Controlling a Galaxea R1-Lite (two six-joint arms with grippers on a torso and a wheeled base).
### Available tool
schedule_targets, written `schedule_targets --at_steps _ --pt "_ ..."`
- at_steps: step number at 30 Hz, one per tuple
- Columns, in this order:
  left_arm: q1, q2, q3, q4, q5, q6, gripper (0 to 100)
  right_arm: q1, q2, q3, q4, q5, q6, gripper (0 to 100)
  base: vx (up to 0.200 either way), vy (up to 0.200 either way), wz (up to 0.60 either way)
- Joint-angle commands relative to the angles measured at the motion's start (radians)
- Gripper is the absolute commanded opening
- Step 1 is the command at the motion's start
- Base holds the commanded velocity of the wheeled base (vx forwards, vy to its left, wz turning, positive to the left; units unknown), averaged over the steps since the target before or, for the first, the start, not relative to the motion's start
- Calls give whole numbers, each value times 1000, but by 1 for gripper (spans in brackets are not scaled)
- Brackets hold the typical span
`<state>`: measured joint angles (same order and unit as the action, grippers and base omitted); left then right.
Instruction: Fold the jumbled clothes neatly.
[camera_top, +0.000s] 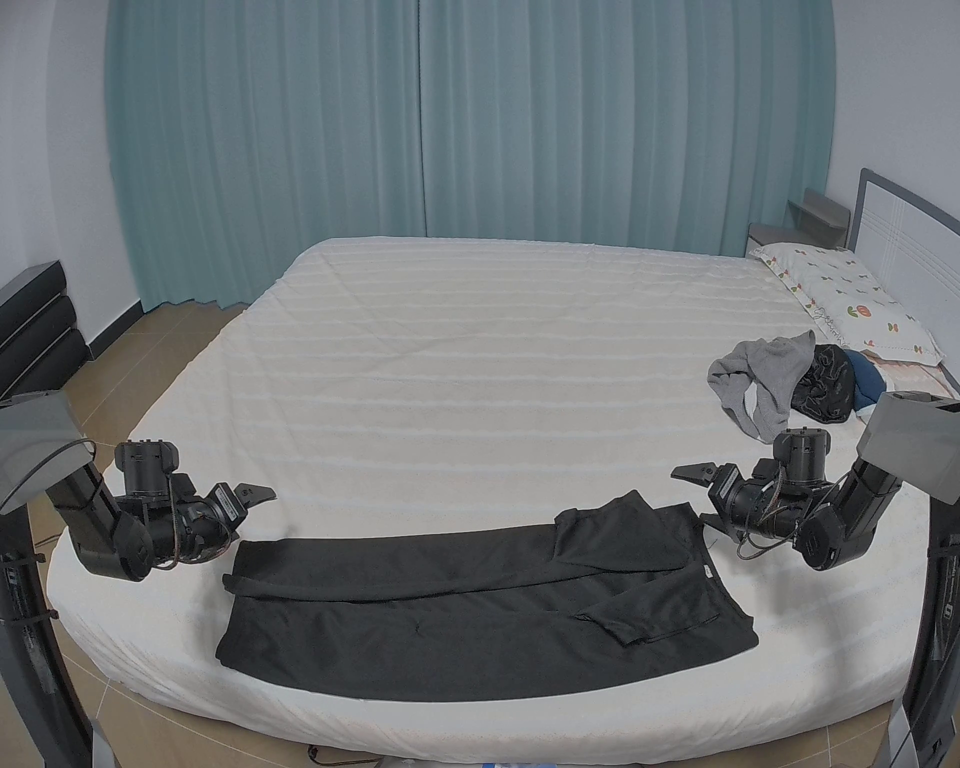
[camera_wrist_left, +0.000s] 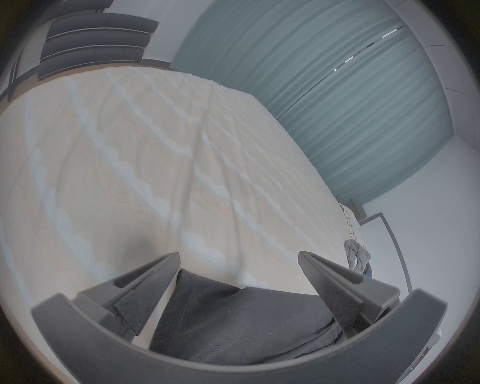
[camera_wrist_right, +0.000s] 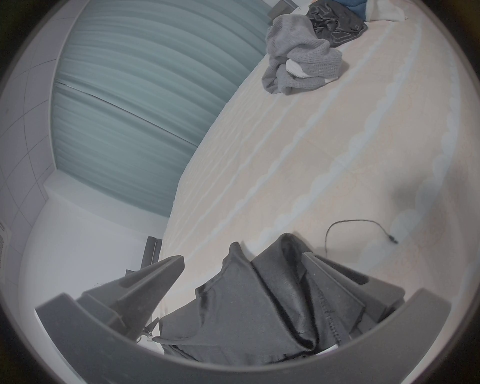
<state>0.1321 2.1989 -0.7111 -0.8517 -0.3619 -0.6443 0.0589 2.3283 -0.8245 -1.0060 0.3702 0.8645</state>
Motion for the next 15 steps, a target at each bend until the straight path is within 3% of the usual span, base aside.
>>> schedule_targets --at_steps 1,15 --pt "-8 56 -11 -1 0 2 100 -5 28 -13 1 -1 2 100 0 0 0" --pt "-12 53 42 -1 41 32 100 -16 39 -16 0 -4 2 100 0 0 0"
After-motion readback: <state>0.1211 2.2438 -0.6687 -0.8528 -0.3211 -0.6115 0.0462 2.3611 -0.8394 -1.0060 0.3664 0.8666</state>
